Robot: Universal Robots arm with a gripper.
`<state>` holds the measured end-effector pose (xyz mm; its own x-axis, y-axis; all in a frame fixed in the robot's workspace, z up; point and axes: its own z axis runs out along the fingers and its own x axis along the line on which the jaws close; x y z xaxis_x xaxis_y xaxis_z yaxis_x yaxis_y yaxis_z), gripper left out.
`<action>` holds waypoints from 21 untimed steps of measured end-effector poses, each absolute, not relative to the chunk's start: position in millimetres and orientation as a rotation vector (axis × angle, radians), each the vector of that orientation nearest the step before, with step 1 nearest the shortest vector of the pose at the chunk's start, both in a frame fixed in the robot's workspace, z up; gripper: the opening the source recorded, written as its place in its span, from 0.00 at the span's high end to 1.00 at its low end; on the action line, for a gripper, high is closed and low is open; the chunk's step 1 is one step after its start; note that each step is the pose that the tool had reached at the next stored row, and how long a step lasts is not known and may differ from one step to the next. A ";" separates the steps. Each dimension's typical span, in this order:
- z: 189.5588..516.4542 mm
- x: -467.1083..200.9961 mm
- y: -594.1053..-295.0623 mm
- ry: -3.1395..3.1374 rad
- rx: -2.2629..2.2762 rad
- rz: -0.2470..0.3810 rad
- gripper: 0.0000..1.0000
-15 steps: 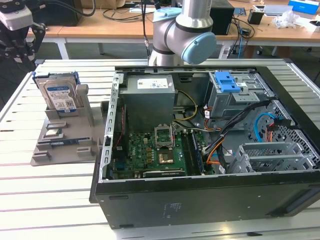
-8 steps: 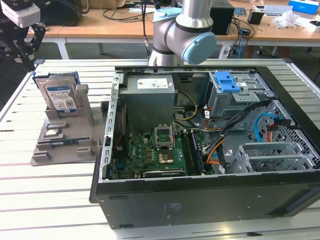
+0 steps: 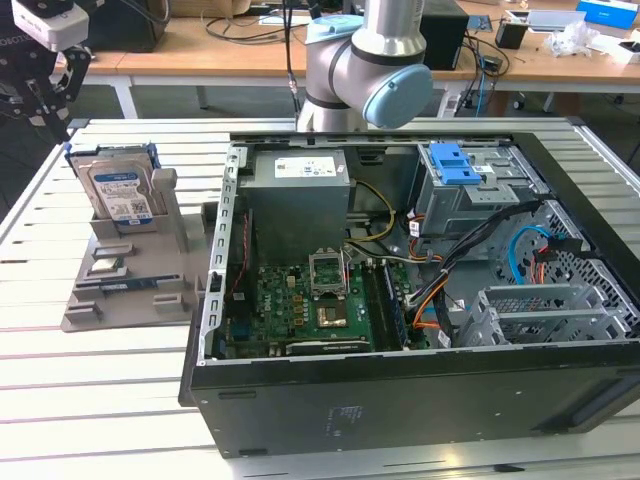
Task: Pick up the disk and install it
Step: 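Pick up the disk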
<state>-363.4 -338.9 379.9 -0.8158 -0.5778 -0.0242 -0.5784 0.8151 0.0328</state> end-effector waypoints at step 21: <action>379.9 -363.4 -338.9 2.756 -1.495 0.063 0.89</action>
